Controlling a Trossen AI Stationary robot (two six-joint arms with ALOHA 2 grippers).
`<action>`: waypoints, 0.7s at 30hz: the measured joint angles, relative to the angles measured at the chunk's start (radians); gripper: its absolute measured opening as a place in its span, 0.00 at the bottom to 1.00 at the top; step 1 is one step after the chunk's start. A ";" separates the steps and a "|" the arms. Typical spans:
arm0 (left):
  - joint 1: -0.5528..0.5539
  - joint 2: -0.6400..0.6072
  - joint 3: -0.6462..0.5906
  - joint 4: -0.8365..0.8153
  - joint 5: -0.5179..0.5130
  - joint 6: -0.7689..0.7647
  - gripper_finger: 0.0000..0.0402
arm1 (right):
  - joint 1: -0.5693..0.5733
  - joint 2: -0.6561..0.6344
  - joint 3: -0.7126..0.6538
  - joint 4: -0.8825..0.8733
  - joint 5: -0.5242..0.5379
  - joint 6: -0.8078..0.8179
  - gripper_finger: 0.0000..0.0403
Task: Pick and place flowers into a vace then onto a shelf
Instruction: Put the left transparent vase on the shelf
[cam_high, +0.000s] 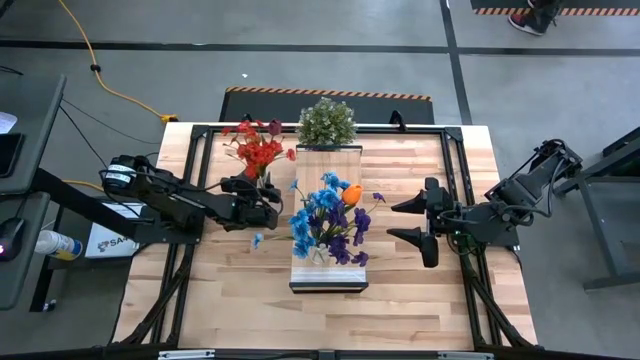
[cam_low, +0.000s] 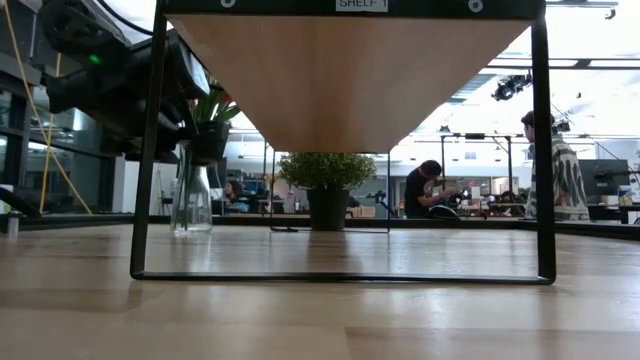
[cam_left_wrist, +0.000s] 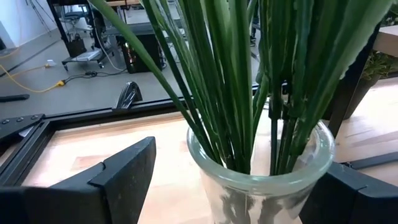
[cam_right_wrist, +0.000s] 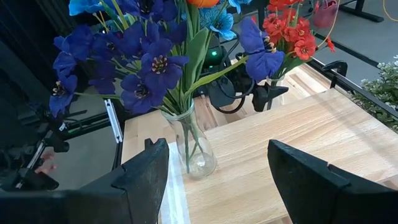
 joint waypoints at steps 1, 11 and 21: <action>0.000 0.000 0.000 0.000 0.003 0.000 0.90 | 0.000 0.000 0.000 0.000 0.000 0.000 0.65; 0.000 0.000 0.000 -0.002 0.036 -0.008 0.90 | 0.000 0.000 0.000 0.000 -0.006 0.000 0.65; 0.000 0.000 0.000 -0.002 0.037 -0.009 0.90 | 0.000 0.000 0.000 0.003 -0.032 0.001 0.65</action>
